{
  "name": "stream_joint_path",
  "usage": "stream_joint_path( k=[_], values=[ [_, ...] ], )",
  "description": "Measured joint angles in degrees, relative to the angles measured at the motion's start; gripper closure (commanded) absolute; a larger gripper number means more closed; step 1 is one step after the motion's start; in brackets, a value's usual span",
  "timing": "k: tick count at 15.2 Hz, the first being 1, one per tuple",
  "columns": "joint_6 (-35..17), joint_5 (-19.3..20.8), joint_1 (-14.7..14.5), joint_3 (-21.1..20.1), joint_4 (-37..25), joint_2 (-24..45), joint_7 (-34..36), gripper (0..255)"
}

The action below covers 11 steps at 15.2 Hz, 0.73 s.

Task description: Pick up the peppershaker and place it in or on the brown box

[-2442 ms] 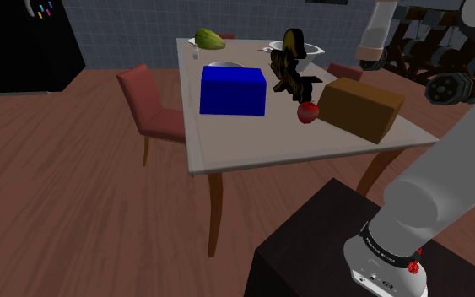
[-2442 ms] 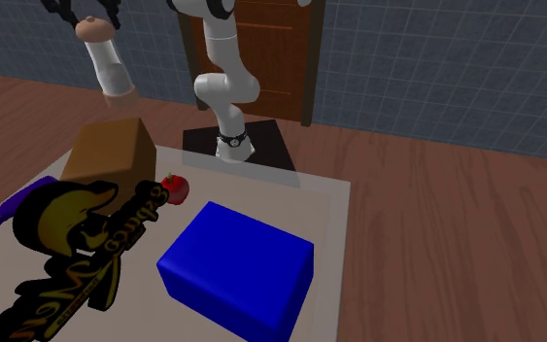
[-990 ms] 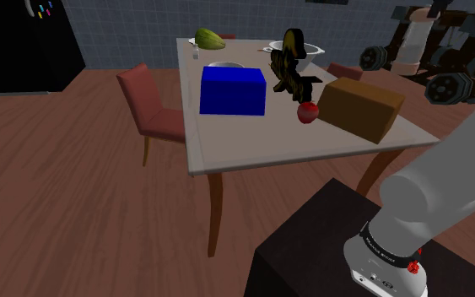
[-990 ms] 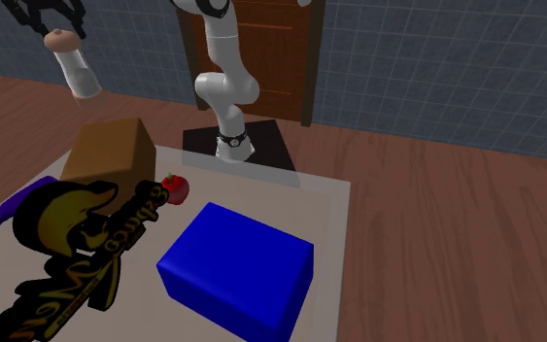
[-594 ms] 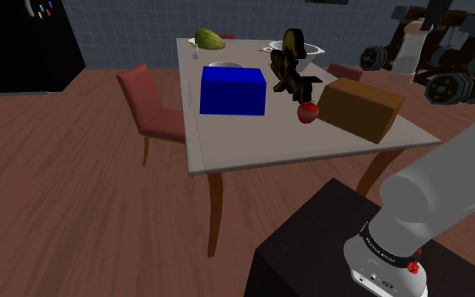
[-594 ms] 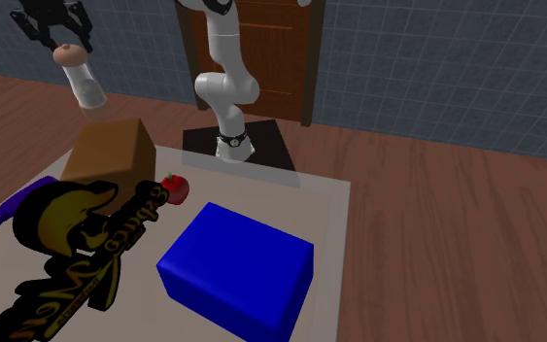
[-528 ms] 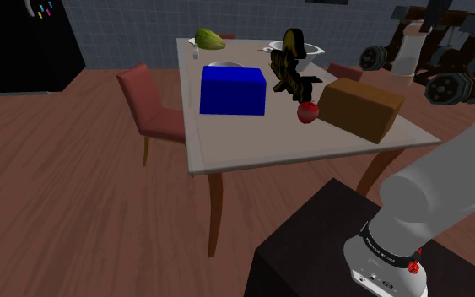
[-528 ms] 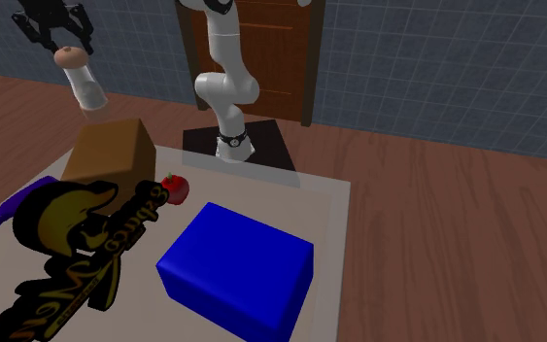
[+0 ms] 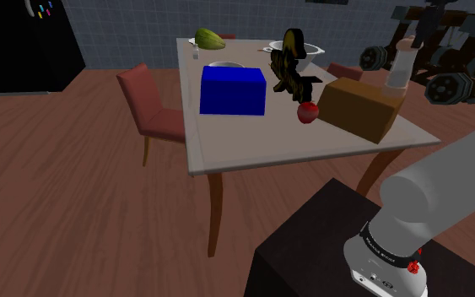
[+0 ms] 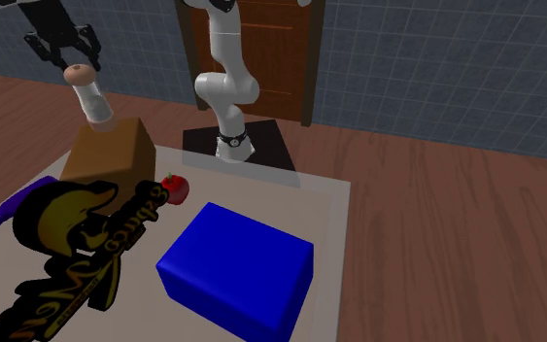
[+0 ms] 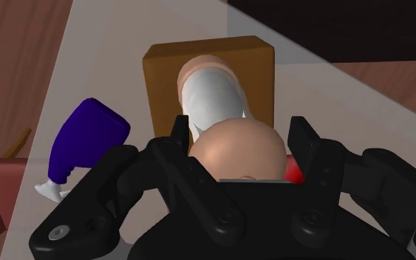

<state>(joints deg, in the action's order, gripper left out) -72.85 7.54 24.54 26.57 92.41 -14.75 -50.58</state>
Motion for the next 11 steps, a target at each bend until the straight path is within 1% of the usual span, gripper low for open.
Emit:
stream_joint_path(
  k=[6, 7, 11],
  values=[
    [-0.68, 0.12, 0.01, -0.1, 1.04, -0.41, 0.18, 255],
    [-0.69, 0.12, 0.01, -0.1, 1.06, -0.41, 0.19, 0],
    [-0.7, 0.12, 0.01, -0.1, 1.06, -0.42, 0.19, 0]
  ],
)
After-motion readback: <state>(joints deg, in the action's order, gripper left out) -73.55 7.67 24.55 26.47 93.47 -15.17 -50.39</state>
